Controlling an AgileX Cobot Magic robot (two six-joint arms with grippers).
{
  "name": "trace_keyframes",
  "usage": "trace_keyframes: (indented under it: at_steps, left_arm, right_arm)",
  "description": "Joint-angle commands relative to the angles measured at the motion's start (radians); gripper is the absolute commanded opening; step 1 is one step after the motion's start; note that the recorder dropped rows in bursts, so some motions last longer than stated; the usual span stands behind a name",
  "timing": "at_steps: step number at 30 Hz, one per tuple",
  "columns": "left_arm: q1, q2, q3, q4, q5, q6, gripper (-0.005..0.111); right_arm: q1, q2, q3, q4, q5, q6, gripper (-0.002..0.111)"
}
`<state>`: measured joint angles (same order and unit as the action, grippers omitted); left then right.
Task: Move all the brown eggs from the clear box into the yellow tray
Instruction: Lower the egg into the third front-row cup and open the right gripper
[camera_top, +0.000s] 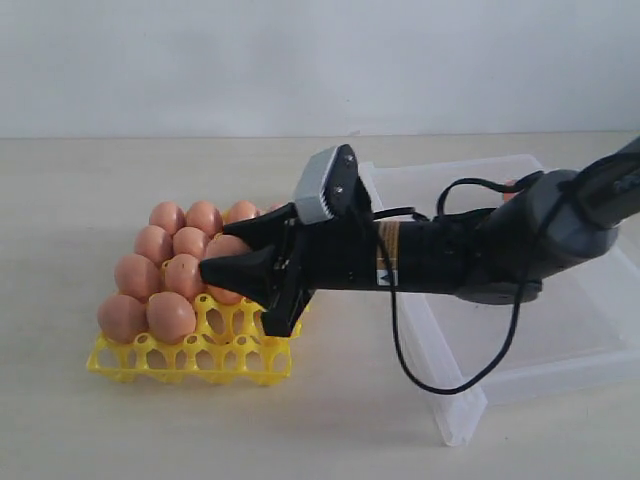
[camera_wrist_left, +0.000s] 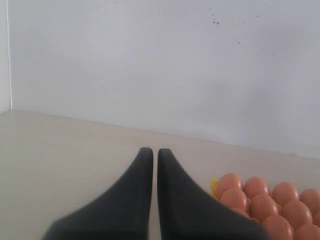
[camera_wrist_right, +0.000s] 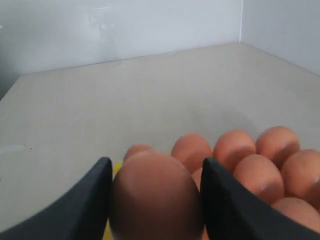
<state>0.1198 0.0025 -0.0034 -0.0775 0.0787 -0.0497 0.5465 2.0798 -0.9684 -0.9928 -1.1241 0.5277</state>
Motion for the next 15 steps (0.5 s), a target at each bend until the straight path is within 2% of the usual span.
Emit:
trace_keyframes:
  at_steps: [1,7,15]
  left_arm:
    - [-0.002,-0.002,0.003,-0.009,-0.003,-0.009,0.004]
    - [-0.002,-0.002,0.003,-0.009,-0.003,-0.009,0.004]
    - [-0.002,-0.002,0.003,-0.009,-0.001,-0.009,0.004]
  right_arm:
    - [0.058,0.063,-0.08,-0.009,0.018,-0.002,0.0]
    - [0.081,0.085,-0.106,-0.019,0.123,-0.002,0.0]
    - [0.081,0.085,-0.106,-0.03,0.13,0.008,0.0]
